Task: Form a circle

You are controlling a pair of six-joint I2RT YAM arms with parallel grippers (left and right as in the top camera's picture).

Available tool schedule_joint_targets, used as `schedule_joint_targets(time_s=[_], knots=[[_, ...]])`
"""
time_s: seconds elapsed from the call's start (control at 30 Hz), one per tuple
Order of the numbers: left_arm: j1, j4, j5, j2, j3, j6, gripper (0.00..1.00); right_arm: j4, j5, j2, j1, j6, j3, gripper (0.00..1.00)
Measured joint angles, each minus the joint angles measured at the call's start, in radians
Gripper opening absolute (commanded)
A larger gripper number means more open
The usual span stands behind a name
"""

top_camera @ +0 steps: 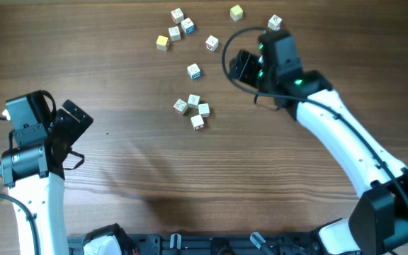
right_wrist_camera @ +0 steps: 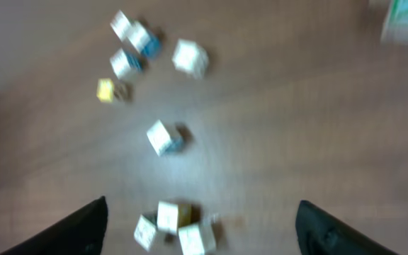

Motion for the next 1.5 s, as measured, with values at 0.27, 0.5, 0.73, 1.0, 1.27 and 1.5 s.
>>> schedule_joint_targets(time_s=[0.27,0.5,0.73,1.0,1.27,1.5], knots=[[0.000,0.000,0.000,0.000,0.000,0.000,1.00,0.173,-0.013,0.085,-0.066,-0.144,0.082,0.99],[0.000,0.000,0.000,0.001,0.000,0.000,1.00,-0.123,0.023,0.454,-0.080,-0.249,0.534,0.99],[0.000,0.000,0.002,0.001,0.000,0.000,1.00,-0.196,0.161,0.579,-0.182,-0.277,0.664,0.98],[0.000,0.000,0.002,0.001,0.000,0.000,1.00,-0.186,0.196,0.714,-0.269,-0.216,0.666,0.86],[0.000,0.000,0.002,0.001,0.000,0.000,1.00,-0.118,0.196,0.771,-0.275,-0.130,0.667,0.72],[0.000,0.000,0.002,0.001,0.000,0.000,1.00,-0.045,0.195,0.812,-0.275,-0.108,0.667,0.50]])
